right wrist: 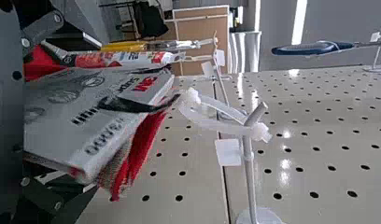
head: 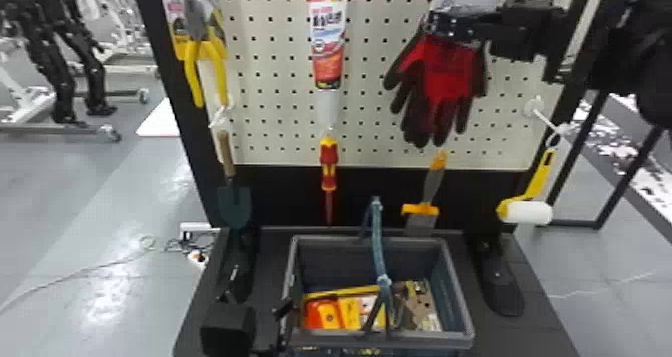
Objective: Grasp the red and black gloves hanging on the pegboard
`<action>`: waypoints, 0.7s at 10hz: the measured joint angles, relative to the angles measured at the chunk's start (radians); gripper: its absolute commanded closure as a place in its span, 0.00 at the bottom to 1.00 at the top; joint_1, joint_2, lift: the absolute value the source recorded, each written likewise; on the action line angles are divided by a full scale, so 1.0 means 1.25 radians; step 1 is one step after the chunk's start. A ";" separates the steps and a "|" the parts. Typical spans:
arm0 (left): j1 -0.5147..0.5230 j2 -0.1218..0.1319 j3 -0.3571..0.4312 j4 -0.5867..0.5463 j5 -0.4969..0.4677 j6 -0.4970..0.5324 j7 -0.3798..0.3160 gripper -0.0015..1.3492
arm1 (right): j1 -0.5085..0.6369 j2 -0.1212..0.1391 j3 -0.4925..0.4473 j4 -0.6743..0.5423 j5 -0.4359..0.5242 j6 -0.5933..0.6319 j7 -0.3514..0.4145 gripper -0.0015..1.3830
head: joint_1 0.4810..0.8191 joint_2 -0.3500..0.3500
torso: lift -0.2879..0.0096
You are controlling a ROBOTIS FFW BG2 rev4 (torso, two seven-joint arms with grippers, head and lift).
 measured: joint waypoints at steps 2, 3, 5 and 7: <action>0.003 0.001 0.004 0.001 0.001 -0.005 0.000 0.29 | 0.009 0.007 -0.006 0.009 0.020 -0.005 0.001 0.94 | 0.20 0.50 | 0.63; 0.004 0.001 0.004 0.000 0.002 -0.005 -0.001 0.29 | 0.013 0.011 -0.014 0.009 0.028 -0.005 0.001 0.94 | 0.20 0.50 | 0.63; 0.003 0.004 0.004 0.000 0.002 -0.006 -0.001 0.29 | 0.013 0.012 -0.024 0.006 0.033 -0.005 0.001 0.94 | 0.20 0.50 | 0.63; 0.001 0.006 0.003 0.000 0.003 -0.006 -0.001 0.29 | 0.012 0.012 -0.035 0.006 0.034 -0.003 0.000 0.94 | 0.20 0.50 | 0.63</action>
